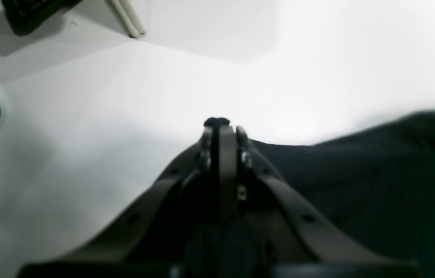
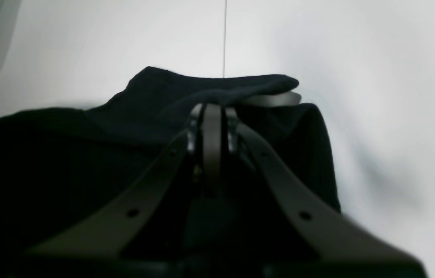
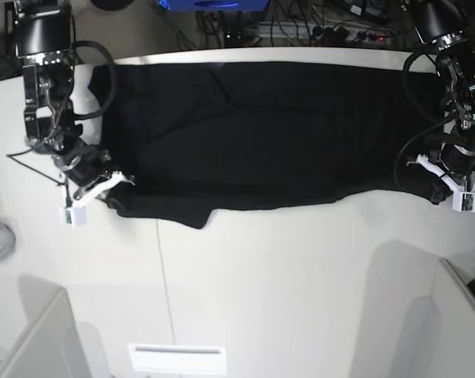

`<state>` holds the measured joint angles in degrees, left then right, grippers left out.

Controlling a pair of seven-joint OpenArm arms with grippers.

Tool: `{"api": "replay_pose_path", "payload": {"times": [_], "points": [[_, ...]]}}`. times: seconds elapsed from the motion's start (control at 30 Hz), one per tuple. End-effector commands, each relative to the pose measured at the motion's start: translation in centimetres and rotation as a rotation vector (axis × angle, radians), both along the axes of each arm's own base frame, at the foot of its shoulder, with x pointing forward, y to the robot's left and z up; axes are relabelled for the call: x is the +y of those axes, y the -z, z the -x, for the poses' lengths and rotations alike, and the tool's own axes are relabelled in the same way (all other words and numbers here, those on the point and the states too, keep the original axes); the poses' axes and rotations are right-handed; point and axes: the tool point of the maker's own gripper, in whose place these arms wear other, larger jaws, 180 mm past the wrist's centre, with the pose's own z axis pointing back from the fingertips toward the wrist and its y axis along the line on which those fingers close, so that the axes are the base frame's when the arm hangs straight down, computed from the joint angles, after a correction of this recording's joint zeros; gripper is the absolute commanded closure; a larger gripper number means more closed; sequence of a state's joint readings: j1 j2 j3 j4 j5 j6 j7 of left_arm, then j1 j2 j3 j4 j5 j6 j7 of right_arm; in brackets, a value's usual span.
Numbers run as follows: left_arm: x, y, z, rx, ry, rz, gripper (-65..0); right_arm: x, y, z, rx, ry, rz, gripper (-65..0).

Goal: Fold the T-shirt properly
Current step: 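Lift both corners and fold them over toward the first edge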

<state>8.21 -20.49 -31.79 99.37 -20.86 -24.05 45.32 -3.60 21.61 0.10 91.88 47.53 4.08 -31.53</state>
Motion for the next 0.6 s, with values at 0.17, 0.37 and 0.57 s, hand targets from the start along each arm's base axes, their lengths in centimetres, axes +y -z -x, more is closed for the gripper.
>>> {"api": "replay_pose_path", "payload": {"times": [0.17,0.37,0.57], "points": [[-0.1,-1.6,-0.1,-0.043,0.024,-0.030,0.0,-1.5,-2.0,0.4,-0.019,0.011,0.017,0.0],[0.4,-2.3,1.0,-0.091,-0.006,0.091,0.0,-1.6,-2.8,1.8,-0.032,0.013,0.019,0.0],[0.9,-2.0,2.1,-0.081,-0.023,0.106,0.0,-1.2,-2.4,3.5,-0.014,0.001,0.022,0.0]]}}
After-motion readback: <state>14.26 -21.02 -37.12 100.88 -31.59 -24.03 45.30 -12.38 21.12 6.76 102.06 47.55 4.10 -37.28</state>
